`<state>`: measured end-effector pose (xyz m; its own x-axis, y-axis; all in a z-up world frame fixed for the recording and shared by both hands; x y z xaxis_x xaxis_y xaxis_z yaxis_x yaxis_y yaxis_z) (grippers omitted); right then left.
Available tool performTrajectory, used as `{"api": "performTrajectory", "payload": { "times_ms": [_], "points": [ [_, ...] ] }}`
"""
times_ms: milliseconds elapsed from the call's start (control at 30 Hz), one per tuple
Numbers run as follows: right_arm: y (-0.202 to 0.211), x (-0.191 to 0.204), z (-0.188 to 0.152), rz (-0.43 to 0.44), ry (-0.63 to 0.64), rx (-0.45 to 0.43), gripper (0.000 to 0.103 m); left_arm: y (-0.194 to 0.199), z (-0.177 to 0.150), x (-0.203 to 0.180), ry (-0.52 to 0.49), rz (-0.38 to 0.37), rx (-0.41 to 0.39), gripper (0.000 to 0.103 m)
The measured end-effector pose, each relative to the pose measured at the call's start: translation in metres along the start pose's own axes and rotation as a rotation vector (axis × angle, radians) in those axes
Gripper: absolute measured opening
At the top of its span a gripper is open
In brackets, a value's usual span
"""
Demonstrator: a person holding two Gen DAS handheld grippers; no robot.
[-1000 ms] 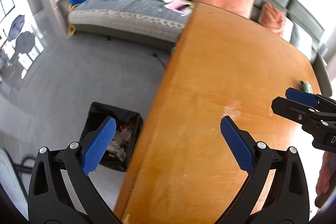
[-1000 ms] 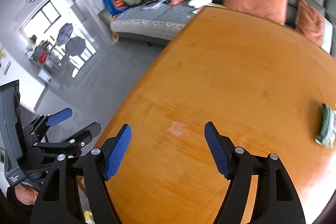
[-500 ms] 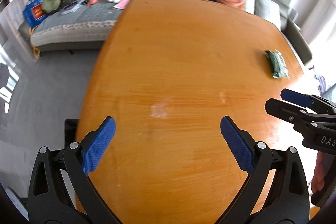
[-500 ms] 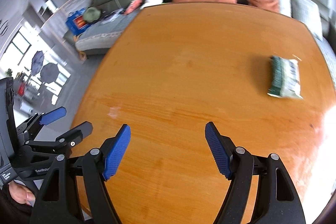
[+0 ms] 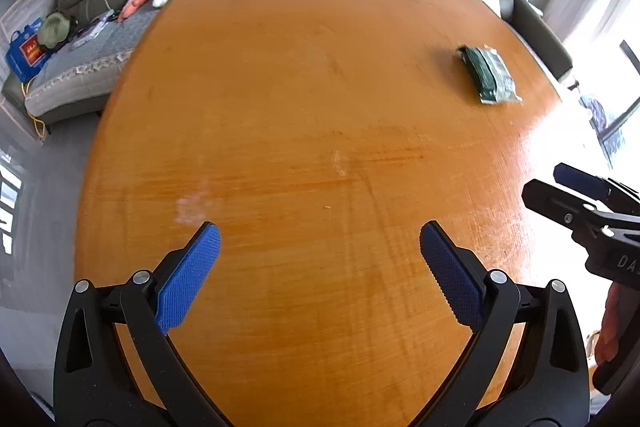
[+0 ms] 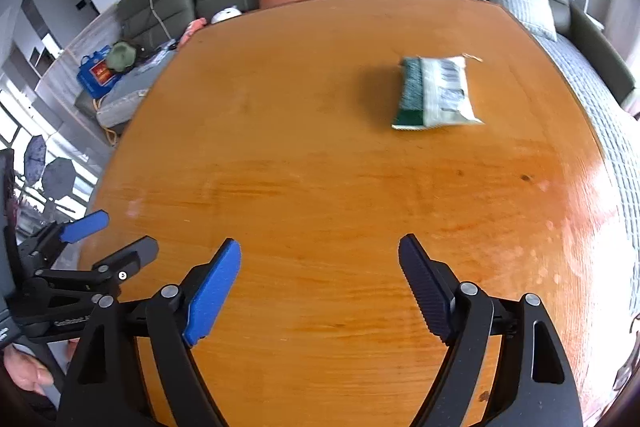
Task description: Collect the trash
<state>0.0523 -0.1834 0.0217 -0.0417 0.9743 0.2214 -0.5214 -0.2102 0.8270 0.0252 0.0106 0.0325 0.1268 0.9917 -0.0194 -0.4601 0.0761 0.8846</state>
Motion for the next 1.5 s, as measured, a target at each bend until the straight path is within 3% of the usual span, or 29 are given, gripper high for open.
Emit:
{"api": "performTrajectory", "payload": {
  "times_ms": [667,1300,1500],
  "points": [
    [-0.030,-0.055,-0.007,-0.021,-0.068,-0.058,0.082,-0.048,0.003,-0.033,-0.025,0.066,-0.064,0.097],
    [-0.044,-0.051,-0.015,-0.096,-0.006,-0.095,0.093,-0.064,-0.004,-0.033,-0.009,0.091,-0.099,0.097],
    [-0.048,-0.042,-0.022,-0.146,0.081,-0.105,0.097,-0.063,-0.008,-0.032,-0.008,0.097,-0.127,0.097]
  ]
}}
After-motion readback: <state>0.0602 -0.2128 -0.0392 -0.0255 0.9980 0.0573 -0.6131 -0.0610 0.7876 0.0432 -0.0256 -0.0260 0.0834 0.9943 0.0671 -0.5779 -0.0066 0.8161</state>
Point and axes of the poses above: each gripper's, at about its wrist camera, not at the fingertips, and y roughly against the way its jaws point, x to its left, z to its top, the point moved 4 cm from there along -y, roughly the way its jaws point, and after that the axes turned 6 degrees about -y, right-handed, at the moved point
